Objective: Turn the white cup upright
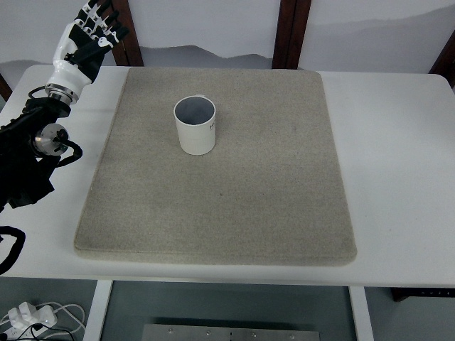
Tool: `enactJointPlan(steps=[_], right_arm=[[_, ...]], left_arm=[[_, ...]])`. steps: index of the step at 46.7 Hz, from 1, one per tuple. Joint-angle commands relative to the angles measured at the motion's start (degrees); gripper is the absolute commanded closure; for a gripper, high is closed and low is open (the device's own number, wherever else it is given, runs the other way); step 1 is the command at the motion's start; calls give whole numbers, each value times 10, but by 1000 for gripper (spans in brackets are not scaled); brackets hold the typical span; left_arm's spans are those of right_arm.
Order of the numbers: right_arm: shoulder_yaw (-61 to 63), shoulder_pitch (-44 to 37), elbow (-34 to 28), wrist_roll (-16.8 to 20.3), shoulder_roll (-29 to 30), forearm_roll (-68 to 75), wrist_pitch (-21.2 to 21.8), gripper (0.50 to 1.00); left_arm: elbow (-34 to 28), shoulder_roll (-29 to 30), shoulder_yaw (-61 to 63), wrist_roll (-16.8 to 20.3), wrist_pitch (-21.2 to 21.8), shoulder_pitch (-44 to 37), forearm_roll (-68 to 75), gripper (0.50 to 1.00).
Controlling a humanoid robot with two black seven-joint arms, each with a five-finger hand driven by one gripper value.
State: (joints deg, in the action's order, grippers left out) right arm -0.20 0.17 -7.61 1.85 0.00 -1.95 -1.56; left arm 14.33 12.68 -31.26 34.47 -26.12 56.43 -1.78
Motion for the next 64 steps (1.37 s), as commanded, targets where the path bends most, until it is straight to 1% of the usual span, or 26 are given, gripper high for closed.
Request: enactJointPlan(steps=[1, 6, 11, 18, 23, 31, 49, 54, 64], right_arm=[[0, 2, 1, 0, 0, -1, 1, 548], [1, 1, 1, 0, 0, 0, 1, 548], [1, 1, 1, 0, 0, 0, 1, 548], [1, 1, 1, 0, 0, 0, 1, 548], [1, 1, 1, 0, 0, 0, 0, 548], [2, 1, 1, 0, 0, 1, 0, 548], [2, 1, 1, 1, 0, 1, 1, 548], [1, 1, 1, 1, 0, 1, 1, 548], [1, 1, 1, 1, 0, 0, 1, 548]], left_arm=[[-1, 0, 1, -33, 7, -1, -59, 506], [0, -1, 1, -59, 37, -1, -110, 506], [1, -1, -1, -76, 65, -1, -137, 506], [0, -1, -21, -109, 72, -5, -168, 506], [0, -1, -46, -121, 78, -9, -169, 506], [1, -2, -79, -123, 82, -22, -171, 506], [5, -8, -98, -125, 87, -27, -177, 506], [6, -13, -100, -135, 87, -26, -179, 506], [6, -26, -122, -137, 88, -25, -184, 506]])
